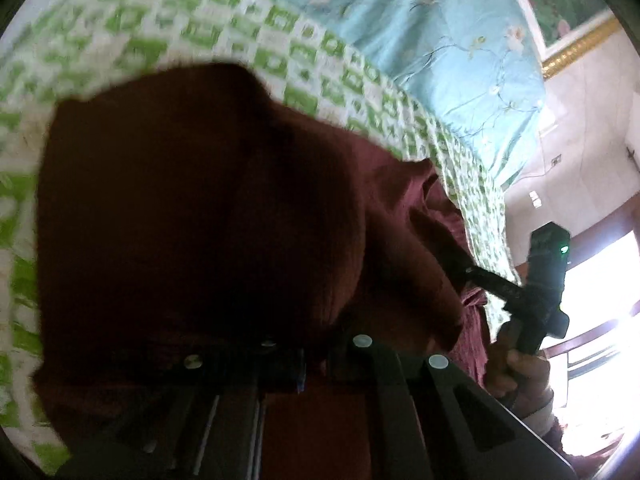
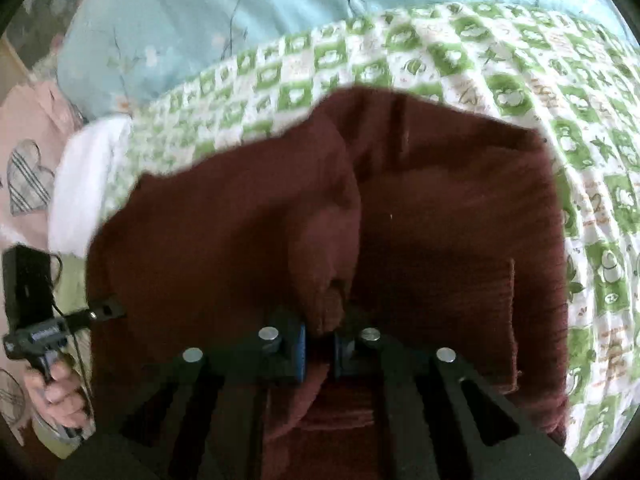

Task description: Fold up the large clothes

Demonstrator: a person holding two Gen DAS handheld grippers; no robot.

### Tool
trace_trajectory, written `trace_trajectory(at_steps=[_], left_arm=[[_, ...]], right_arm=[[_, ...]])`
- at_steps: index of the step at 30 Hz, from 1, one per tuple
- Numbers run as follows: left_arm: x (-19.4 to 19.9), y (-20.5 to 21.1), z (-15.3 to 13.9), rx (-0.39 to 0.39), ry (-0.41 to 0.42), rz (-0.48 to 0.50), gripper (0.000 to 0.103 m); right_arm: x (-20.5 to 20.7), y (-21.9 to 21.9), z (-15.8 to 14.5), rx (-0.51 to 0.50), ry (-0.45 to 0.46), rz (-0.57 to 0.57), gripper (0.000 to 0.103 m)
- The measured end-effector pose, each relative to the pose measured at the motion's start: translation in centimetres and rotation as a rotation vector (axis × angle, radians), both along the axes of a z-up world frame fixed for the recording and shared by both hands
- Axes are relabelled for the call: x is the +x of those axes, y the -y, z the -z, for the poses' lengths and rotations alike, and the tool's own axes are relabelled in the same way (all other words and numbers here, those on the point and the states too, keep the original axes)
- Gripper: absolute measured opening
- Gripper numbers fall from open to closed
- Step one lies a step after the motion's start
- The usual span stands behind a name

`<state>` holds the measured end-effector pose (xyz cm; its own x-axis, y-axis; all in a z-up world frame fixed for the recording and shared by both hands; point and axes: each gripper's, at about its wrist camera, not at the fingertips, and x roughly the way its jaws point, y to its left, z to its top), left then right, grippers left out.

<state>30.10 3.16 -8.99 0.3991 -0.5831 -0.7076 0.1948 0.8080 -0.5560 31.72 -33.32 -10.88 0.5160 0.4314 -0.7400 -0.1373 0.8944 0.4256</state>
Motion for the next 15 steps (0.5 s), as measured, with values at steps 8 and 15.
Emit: trace_trajectory(at_steps=[8,15], left_arm=[[-0.6,-1.4,1.6,0.05,-0.029,-0.024,0.004],[-1.7,-1.9,1.1,0.095,-0.013,-0.016,0.004]], right_arm=[[-0.4,2.2,1.8,0.034,-0.085,0.076,0.019],[-3.5,1.0,-2.2,0.064,0.054,0.058,0.031]])
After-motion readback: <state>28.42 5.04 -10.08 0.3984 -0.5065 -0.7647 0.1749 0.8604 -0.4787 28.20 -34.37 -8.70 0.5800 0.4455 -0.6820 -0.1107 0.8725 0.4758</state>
